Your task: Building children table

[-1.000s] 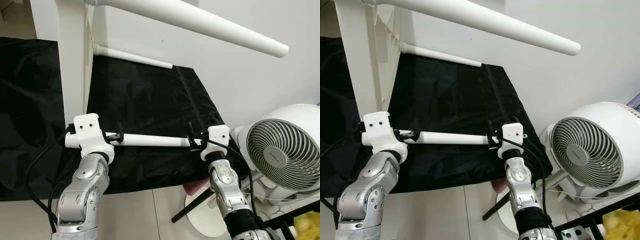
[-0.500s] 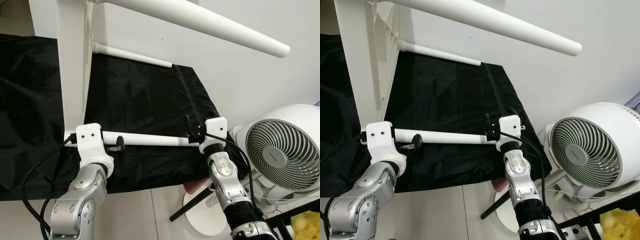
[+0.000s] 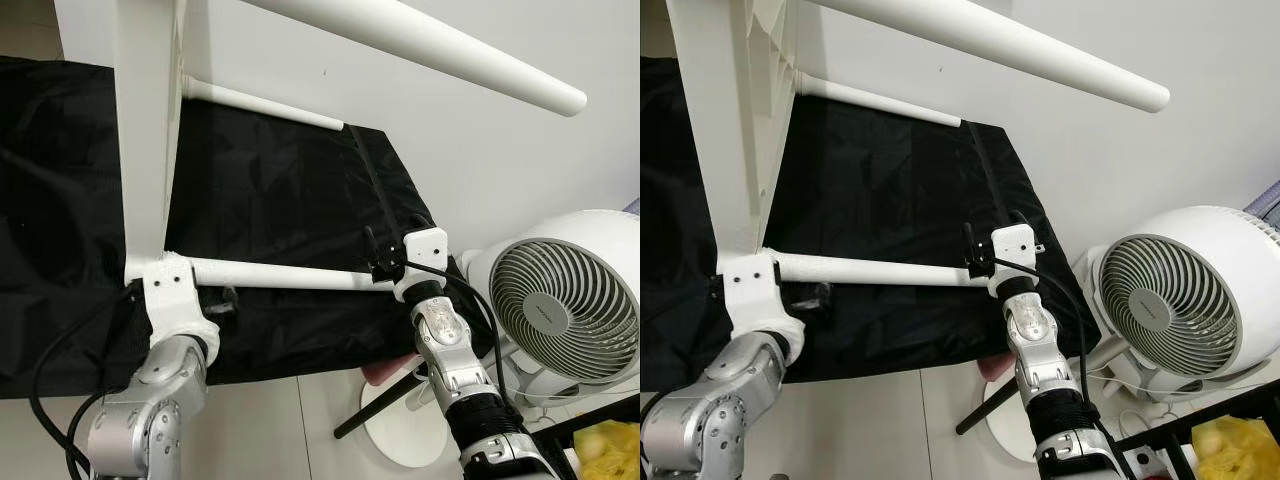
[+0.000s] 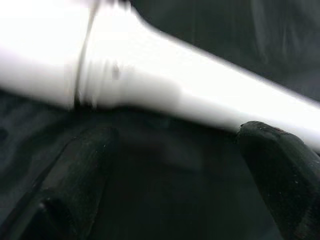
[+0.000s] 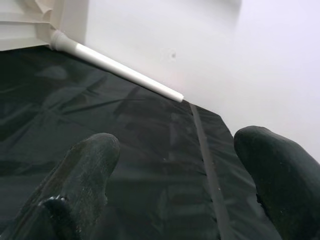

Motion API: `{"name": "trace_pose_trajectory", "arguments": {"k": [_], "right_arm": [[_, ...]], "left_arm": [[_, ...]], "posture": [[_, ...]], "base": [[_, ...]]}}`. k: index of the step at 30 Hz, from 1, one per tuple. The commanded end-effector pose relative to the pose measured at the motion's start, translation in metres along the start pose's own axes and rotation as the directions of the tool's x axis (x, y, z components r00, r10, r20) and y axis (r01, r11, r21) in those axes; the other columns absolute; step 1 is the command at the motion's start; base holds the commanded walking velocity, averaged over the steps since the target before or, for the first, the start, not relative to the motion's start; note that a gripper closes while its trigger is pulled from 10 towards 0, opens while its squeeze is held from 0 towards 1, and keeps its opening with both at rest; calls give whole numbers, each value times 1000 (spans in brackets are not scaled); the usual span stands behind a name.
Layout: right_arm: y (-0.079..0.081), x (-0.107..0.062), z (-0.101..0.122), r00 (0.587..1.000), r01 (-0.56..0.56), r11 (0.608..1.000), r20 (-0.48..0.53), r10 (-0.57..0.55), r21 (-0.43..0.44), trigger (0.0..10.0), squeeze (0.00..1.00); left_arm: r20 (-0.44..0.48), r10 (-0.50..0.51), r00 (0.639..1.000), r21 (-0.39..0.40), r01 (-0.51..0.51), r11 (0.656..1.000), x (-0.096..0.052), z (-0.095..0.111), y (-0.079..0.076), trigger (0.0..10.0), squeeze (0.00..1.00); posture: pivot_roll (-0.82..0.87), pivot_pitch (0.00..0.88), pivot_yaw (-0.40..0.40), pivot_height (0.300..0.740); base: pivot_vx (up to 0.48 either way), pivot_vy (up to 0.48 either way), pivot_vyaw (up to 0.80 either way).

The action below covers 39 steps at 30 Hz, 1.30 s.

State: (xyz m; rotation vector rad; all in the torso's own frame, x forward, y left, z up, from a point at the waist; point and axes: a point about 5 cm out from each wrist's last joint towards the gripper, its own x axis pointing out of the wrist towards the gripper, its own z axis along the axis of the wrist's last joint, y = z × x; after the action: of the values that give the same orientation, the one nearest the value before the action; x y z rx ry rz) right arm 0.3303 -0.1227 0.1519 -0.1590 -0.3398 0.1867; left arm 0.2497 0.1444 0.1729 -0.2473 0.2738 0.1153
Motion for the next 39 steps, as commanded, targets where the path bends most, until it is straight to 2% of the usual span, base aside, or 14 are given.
{"name": "trace_pose_trajectory", "arguments": {"k": [1, 10, 15, 17, 21, 28, 39], "right_arm": [[-6, 0, 1, 1000, 5, 1000, 8, -5, -17, 10000, 0], [-7, 0, 3, 1000, 9, 1000, 19, -9, -22, 10000, 0], [-7, 0, 3, 1000, 10, 1000, 20, -10, -22, 10000, 0], [-8, -2, 4, 1000, 17, 1000, 23, -16, -25, 10000, 0], [-9, -3, 3, 1000, 21, 999, 22, -21, -27, 10000, 0], [-7, -3, 3, 1000, 17, 1000, 20, -16, -25, 10000, 0], [-6, 0, 6, 1000, 5, 1000, 31, -4, -28, 10000, 0]], "left_arm": [[-21, -106, 994, -187, 100, 977, 2, -3, -35, 10000, 0], [-29, -143, 989, -241, 132, 962, 10, 1, -44, 10000, 0], [-34, -150, 988, -245, 137, 960, 12, 2, -45, 10000, 0], [-120, -162, 979, -254, 127, 959, 8, -11, -46, 10000, 0], [-162, -163, 973, -246, 120, 962, 6, -16, -46, 10000, 0], [-175, -157, 972, -227, 116, 967, 6, -15, -43, 10000, 0], [-184, -112, 977, -268, 59, 961, 13, -16, -41, 10000, 0]], "posture": [[139, 51, -250, 740], [125, 46, -239, 740], [125, 46, -239, 740], [118, 56, -228, 740], [119, 62, -229, 740], [124, 66, -235, 740], [122, 61, -242, 740]], "base": [[0, 0, 0], [0, 0, 0], [0, 0, 0], [0, 0, 0], [0, 0, 0], [0, 0, 0], [0, 0, 0]]}}
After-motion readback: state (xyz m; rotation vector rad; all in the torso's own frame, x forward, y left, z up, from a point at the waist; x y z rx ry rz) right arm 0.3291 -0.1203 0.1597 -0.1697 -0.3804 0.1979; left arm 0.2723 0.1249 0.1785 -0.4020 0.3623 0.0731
